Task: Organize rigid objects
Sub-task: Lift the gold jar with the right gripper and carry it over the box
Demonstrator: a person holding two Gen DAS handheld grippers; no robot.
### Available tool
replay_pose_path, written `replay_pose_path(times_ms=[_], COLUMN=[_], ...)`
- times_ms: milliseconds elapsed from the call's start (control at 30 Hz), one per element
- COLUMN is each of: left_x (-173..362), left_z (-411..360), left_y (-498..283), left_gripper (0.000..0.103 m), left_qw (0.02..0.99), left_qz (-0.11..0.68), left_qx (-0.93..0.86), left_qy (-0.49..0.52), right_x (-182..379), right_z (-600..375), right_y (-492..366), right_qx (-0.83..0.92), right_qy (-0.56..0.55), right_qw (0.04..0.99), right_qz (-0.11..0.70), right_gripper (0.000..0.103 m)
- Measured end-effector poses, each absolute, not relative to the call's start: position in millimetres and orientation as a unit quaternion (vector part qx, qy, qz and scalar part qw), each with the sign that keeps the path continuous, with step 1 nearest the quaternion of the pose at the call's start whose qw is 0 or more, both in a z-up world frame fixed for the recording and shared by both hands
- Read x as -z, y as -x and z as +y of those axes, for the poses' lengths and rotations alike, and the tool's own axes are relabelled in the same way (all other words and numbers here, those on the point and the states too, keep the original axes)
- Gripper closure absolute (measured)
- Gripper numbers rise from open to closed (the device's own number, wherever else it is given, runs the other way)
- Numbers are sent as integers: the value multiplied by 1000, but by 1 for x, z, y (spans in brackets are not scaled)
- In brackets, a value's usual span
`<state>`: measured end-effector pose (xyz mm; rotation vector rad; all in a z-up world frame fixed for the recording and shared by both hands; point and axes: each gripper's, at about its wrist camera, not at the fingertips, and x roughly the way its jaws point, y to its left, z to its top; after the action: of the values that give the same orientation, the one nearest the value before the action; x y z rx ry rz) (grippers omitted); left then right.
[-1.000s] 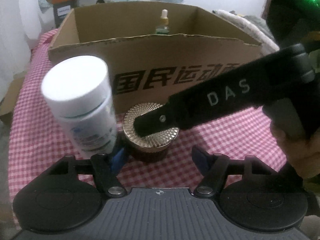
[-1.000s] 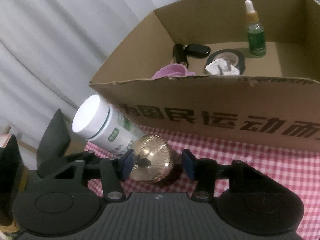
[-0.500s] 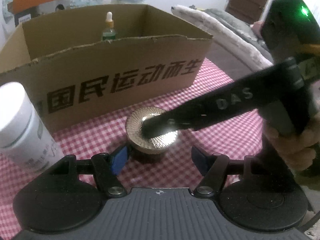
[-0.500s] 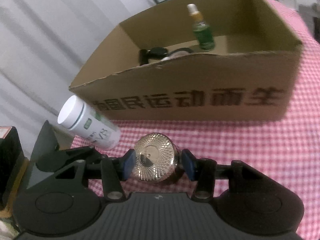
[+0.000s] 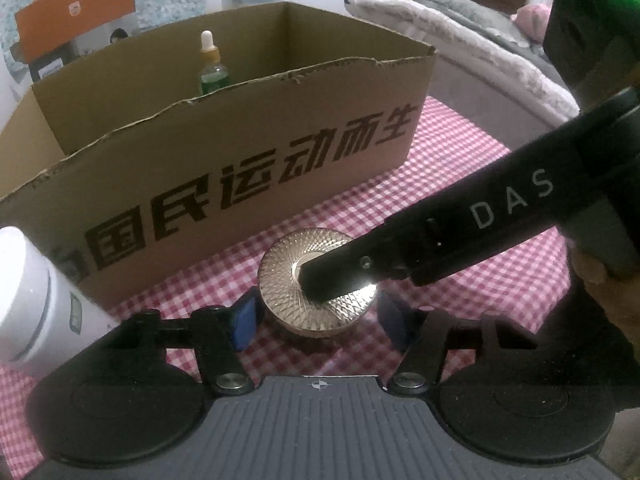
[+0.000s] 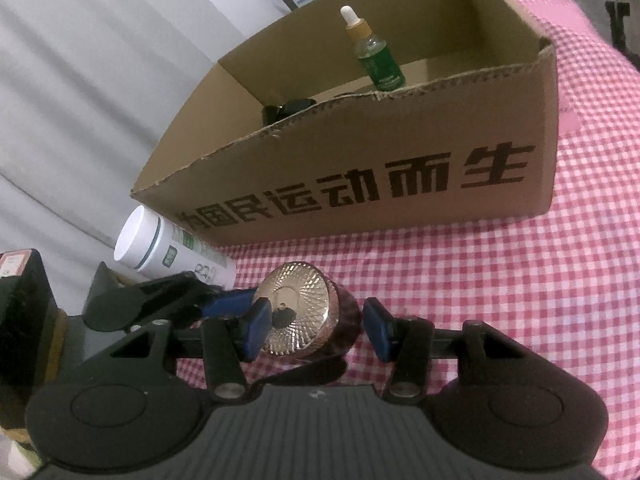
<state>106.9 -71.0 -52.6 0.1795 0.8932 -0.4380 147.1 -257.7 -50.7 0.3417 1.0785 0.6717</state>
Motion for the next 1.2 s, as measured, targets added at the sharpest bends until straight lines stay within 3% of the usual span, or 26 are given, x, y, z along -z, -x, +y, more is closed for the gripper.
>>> replay_pose_path(times_ms=[67,667,1200], left_x=[53,46,-6], left_z=[-74,-77,-75], left_y=[-110,-100,-83], left_gripper=[46,47,47], left_qw=[877,884,914], left_qz=[427,417,351], left_qx=[202,189,174], left_qy=[-91,-94,-101], right_x=[53,48,-4], right_z=[-256,-255,-254], right_y=[-149,-144,-131], right_qx=[-314,-322,-335], right_qy=[-165,-169,-149], right_qw=[788,787,819], right_qz=[503,498,442], right_gripper=[49,50,50])
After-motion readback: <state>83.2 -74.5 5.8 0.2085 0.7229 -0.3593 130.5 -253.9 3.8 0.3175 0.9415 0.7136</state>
